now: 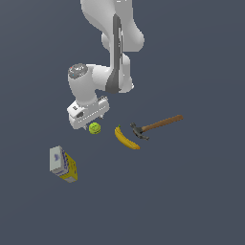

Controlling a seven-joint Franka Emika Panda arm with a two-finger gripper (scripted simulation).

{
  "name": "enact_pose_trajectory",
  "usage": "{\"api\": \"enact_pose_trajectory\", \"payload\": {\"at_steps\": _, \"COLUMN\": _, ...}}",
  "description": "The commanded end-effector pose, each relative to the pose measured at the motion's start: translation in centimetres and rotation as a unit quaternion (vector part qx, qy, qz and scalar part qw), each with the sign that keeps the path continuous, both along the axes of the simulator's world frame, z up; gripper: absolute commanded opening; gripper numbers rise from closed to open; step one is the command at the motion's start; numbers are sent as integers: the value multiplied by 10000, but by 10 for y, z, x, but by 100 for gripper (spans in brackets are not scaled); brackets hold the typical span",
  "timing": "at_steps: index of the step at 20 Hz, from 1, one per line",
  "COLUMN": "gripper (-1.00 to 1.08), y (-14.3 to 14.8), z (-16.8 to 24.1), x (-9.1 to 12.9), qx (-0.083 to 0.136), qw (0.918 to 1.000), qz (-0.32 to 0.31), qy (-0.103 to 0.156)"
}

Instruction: Pick up a designated object from a clutter of objects.

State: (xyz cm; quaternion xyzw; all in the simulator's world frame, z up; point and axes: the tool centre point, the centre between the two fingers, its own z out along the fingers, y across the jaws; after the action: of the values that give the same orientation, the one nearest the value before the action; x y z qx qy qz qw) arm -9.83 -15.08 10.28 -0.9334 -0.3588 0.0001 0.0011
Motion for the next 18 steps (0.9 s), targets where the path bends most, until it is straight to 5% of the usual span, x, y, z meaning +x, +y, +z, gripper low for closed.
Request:
{"api": "enact_pose_trajectory", "payload": {"at_steps": 1, "gripper": 100, "y": -3, "z": -5, "x": -5, "qx": -4, "qw": 9999, "qz": 110, "qy": -4}}
{"api": "enact_pose_trajectory", "payload": {"at_steps": 18, "gripper": 100, "y": -7, "z": -28, "x": -12, "qx": -10, "qw": 9997, "qz": 230, "qy": -3}}
